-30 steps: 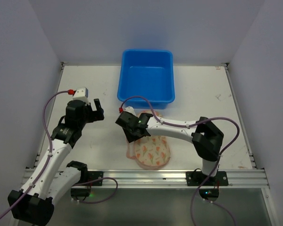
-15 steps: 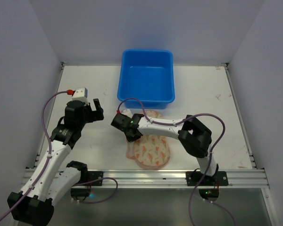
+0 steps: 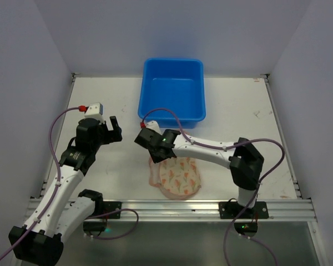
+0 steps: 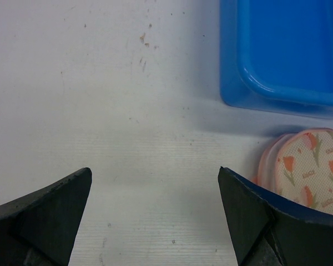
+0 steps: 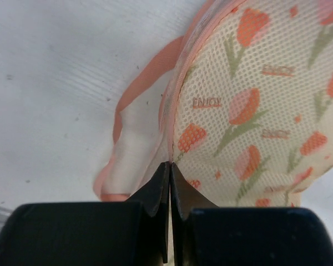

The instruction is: Unzip the laundry bag and remove the bra

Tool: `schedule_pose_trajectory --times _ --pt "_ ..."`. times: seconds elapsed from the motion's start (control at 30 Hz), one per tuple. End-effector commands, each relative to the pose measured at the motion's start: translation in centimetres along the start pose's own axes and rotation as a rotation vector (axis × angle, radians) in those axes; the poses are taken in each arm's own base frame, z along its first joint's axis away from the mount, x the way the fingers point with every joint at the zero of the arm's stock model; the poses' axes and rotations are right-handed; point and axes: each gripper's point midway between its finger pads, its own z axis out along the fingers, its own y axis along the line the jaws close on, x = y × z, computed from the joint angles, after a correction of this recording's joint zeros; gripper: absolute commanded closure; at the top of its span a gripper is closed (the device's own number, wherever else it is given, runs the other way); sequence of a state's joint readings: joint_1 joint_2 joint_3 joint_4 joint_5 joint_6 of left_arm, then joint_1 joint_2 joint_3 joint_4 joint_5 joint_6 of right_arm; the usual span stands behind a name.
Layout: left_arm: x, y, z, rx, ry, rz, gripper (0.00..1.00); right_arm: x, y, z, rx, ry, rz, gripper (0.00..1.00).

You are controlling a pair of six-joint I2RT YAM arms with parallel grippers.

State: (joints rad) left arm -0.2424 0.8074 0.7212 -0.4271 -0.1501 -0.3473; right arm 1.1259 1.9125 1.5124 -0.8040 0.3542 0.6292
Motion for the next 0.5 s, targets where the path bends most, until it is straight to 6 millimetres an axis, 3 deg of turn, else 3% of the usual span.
schedule_pose_trajectory --times 0.0,0.2,0.43,0.47 --pt "-0.9 0.1 0.2 0.001 -0.045 0.017 0.0 -2.7 -1.6 -5.7 -0.04 -0.128 0.064 1.0" --pt "-0.7 0.0 0.3 0.008 -0.035 0.022 0.0 -2.2 -4.9 -8.9 -0.056 -0.176 0.126 1.0" --pt "-0.6 -0.3 0.5 0.026 -0.028 0.027 0.0 0.5 -10.7 -9.8 -0.015 -0.185 0.232 1.0" --pt "-0.5 -0.4 0.5 0.027 -0.024 0.027 0.0 1.6 -11.6 -9.2 0.003 -0.167 0.238 1.0"
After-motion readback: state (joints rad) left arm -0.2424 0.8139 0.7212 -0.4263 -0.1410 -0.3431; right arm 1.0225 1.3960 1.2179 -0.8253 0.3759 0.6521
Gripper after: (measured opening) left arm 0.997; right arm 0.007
